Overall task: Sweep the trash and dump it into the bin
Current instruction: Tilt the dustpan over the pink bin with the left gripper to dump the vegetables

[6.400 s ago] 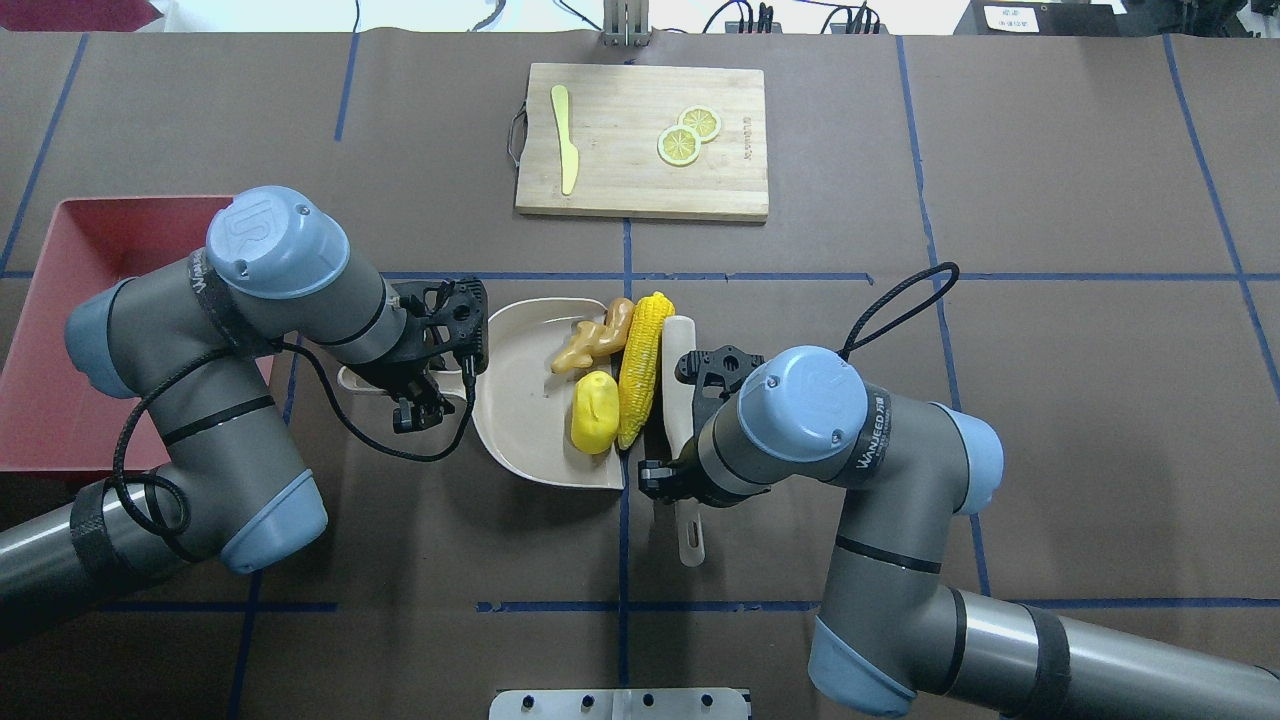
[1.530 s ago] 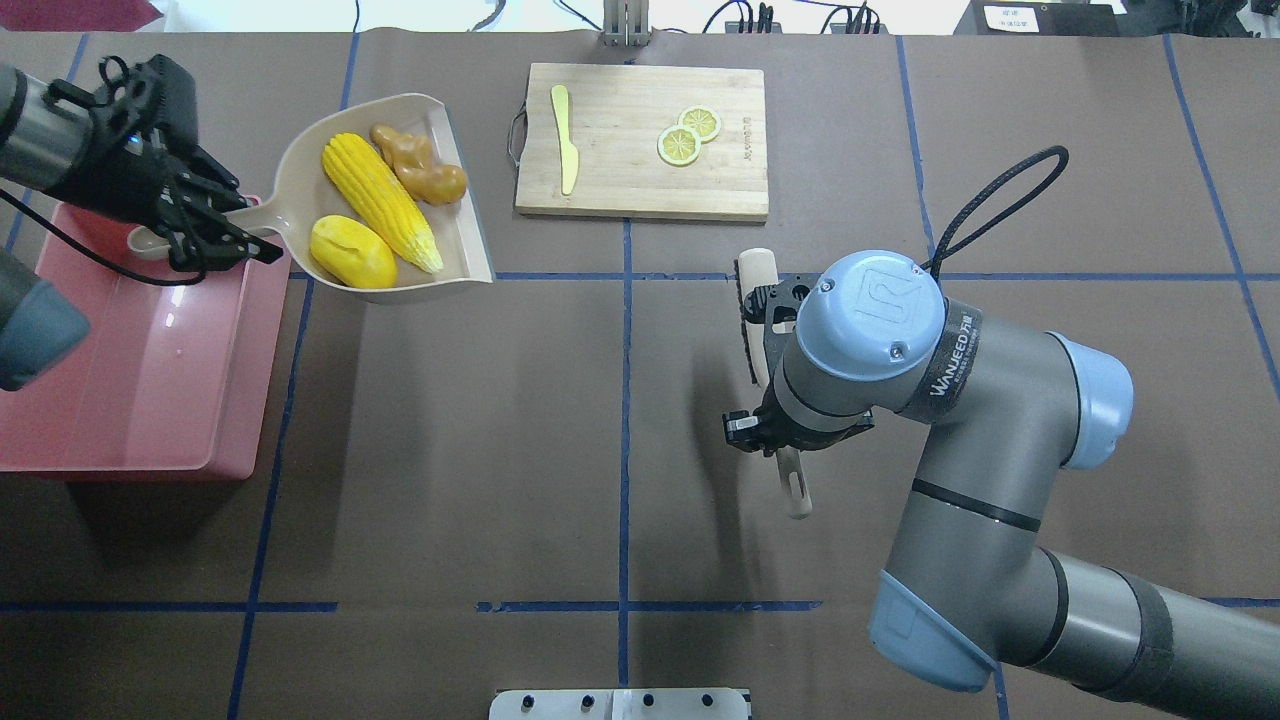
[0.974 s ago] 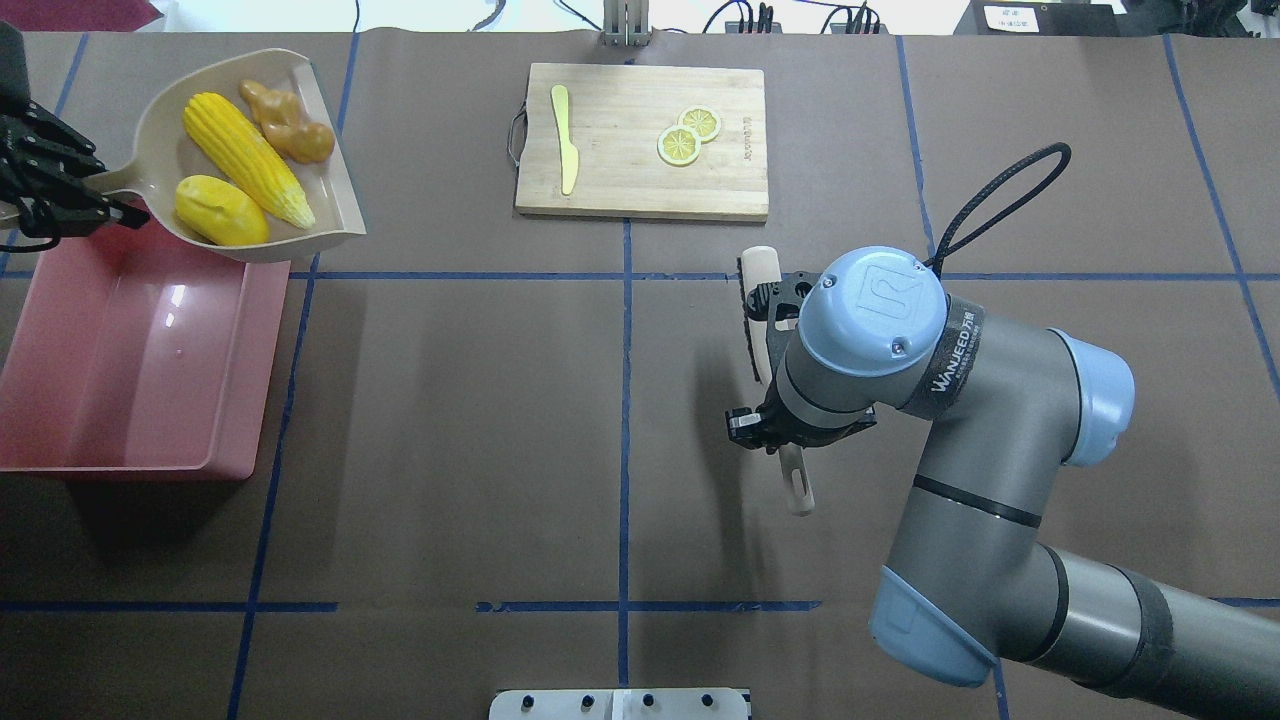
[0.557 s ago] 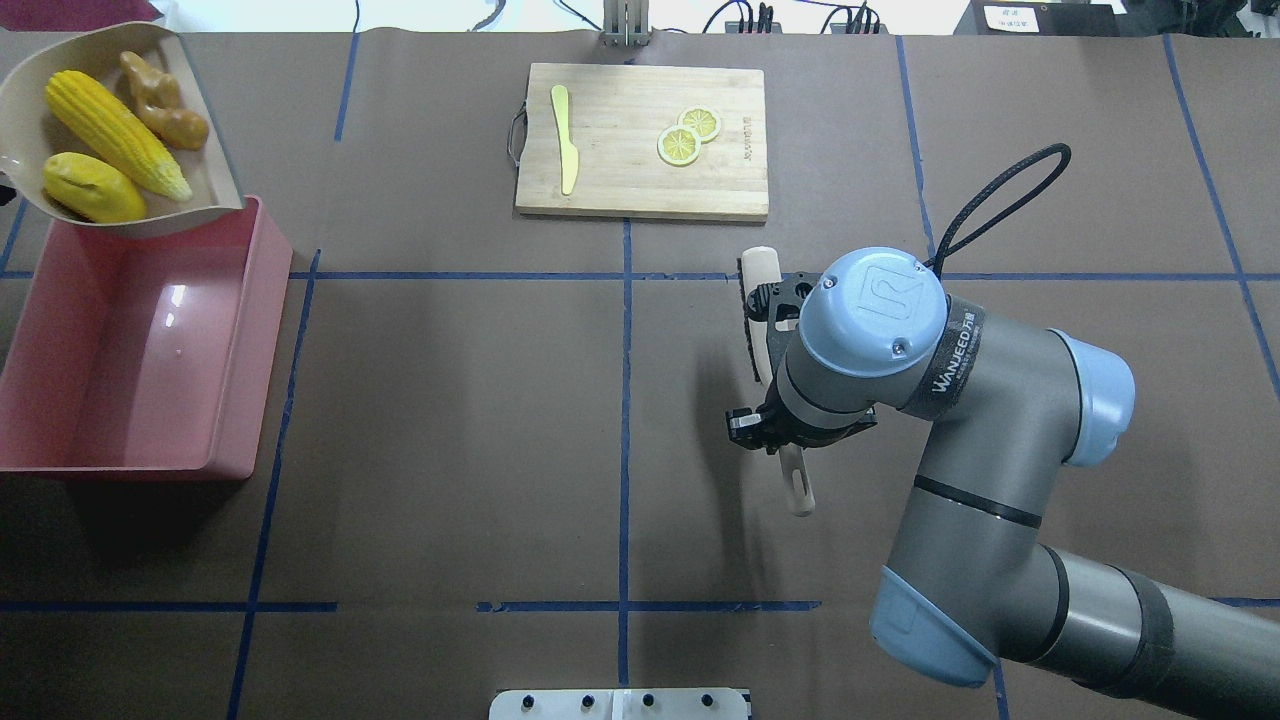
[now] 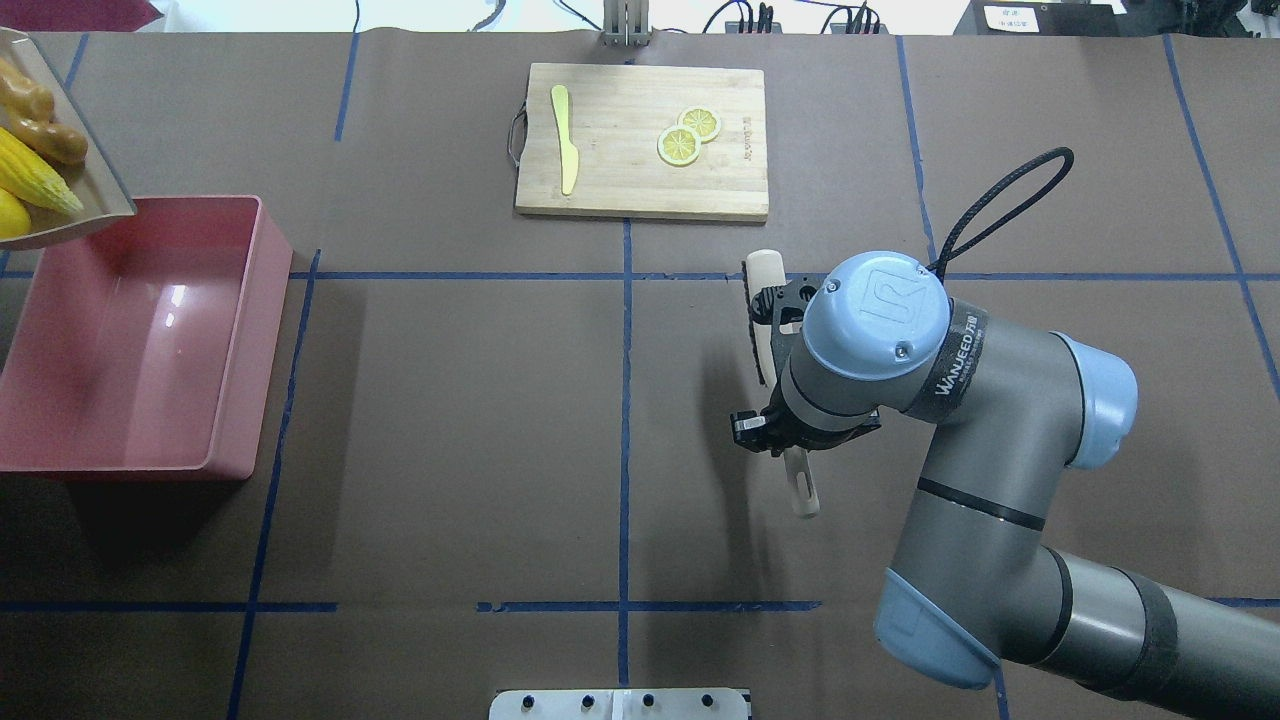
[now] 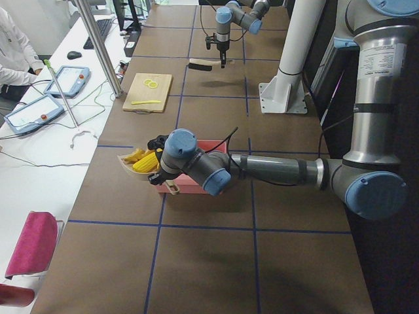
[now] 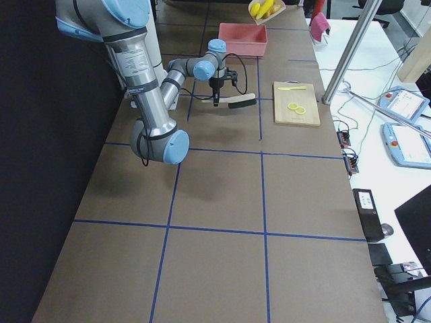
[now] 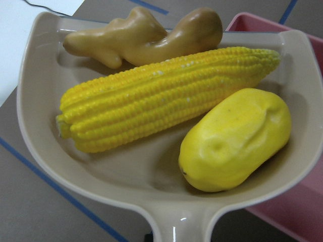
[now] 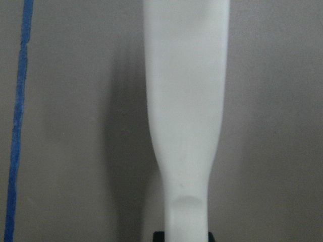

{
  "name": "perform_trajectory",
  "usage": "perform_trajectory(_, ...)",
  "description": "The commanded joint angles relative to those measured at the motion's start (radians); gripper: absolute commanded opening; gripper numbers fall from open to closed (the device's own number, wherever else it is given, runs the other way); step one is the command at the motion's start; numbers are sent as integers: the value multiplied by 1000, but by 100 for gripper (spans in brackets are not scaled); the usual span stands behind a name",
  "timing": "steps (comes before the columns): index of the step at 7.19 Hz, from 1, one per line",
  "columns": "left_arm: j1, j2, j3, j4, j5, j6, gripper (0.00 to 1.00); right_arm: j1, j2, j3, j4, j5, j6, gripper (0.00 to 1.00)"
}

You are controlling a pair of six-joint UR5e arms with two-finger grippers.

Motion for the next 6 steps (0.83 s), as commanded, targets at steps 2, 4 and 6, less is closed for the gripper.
perform_trajectory(2,-2,58,-72,9,93,40,0,0,-7,1,1,-1,0,0)
perform_trajectory(4,7,44,-83,160,108,296,0,0,-19,1,1,-2,0,0)
perform_trajectory(6,-2,-31,-90,411,113,618,0,0,-21,-1,1,-4,0,0)
